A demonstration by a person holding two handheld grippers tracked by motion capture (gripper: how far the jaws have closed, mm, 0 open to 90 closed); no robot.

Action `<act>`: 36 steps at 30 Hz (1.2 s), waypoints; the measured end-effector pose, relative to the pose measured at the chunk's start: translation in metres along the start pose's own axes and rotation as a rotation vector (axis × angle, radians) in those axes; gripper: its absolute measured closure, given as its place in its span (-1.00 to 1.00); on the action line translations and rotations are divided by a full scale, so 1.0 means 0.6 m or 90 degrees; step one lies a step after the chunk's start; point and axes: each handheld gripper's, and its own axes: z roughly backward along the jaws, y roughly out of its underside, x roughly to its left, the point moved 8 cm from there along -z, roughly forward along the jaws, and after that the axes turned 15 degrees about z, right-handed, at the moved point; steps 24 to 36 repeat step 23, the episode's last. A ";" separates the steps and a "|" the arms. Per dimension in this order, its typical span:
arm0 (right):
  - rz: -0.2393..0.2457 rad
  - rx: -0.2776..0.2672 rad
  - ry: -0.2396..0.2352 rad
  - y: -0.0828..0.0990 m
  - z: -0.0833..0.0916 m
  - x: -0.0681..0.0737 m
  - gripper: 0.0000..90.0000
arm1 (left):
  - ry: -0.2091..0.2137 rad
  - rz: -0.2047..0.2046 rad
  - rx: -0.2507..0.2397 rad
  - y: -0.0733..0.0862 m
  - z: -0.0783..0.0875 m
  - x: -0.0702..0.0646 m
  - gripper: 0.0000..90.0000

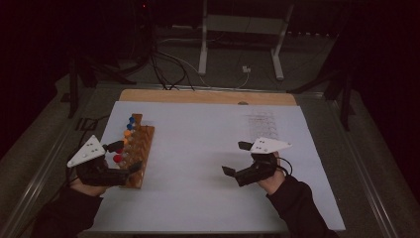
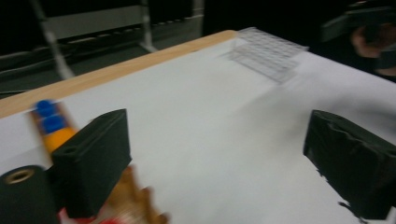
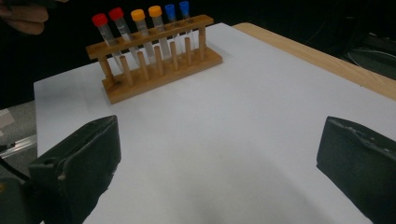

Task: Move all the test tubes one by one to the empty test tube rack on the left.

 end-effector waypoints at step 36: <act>-0.007 0.014 0.003 0.025 -0.003 -0.003 -1.00 | 0.076 -0.030 0.080 0.110 -0.126 -0.072 -0.98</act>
